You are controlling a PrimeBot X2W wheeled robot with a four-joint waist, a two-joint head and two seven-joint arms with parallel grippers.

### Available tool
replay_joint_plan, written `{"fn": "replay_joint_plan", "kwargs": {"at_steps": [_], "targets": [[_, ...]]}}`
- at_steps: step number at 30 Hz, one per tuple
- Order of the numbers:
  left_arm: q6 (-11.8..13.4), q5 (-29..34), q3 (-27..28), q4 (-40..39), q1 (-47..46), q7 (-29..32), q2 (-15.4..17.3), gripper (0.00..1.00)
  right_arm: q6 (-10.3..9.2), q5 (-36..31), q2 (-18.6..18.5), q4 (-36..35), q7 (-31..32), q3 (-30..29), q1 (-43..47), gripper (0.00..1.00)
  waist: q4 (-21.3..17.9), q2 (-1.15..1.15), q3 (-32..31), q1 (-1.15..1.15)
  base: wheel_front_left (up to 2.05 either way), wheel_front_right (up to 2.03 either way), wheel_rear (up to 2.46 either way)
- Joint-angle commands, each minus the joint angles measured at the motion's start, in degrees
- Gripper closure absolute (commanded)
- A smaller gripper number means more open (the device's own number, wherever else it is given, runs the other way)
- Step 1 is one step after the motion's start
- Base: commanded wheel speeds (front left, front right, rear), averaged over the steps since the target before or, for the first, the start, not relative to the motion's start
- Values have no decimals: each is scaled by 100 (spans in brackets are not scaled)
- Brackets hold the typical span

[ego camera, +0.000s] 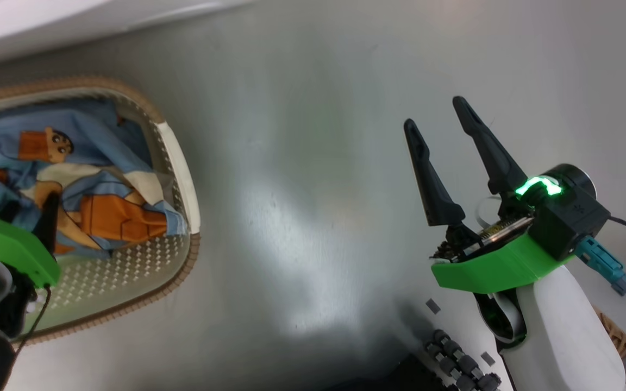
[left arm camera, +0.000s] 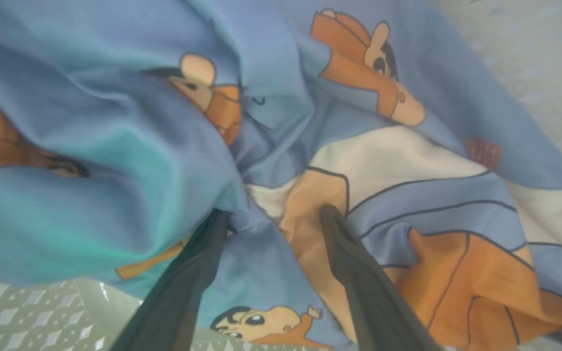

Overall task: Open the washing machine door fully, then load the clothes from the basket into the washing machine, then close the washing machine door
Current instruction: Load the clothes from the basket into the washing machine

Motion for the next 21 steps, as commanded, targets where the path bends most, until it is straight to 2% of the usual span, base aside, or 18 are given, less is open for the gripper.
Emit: {"fn": "replay_joint_plan", "kwargs": {"at_steps": [1, 8, 13, 18, 19, 20, 21], "targets": [[-8, -52, 72, 47, -43, -19, 247, 0, 9, -31, 17, -126, -27, 159, 74, 0, -61, 0, 360, 0, 0, 0, 0], [-8, -210, -196, 262, -323, -64, 244, 0, 9, -10, 17, -158, -27, 292, 43, 0, -73, 0, 481, 0, 0, 0, 0], [-9, -125, -433, 474, -566, -177, 296, 0, 9, 2, 17, -202, -27, 312, 75, 0, -126, 0, 586, 0, 0, 0, 0], [-9, -17, -615, 779, -838, -324, 195, 0, 9, -11, 17, -206, -27, 289, 100, 0, -168, 0, 643, 0, 0, 0, 0], [-9, 9, -663, 830, -879, -335, 182, 17, 9, -12, 17, -208, -27, 284, 98, 0, -174, 0, 651, 0, 0, 0, 0], [-9, 31, -702, 884, -921, -355, 170, 51, 9, -13, 17, -210, -27, 272, 95, 0, -175, 0, 658, 0, 0, 0, 0], [-9, 45, -738, 934, -959, -366, 151, 75, 9, -13, 17, -212, -27, 259, 90, 0, -172, 0, 663, 0, 0, 0, 0]]}}
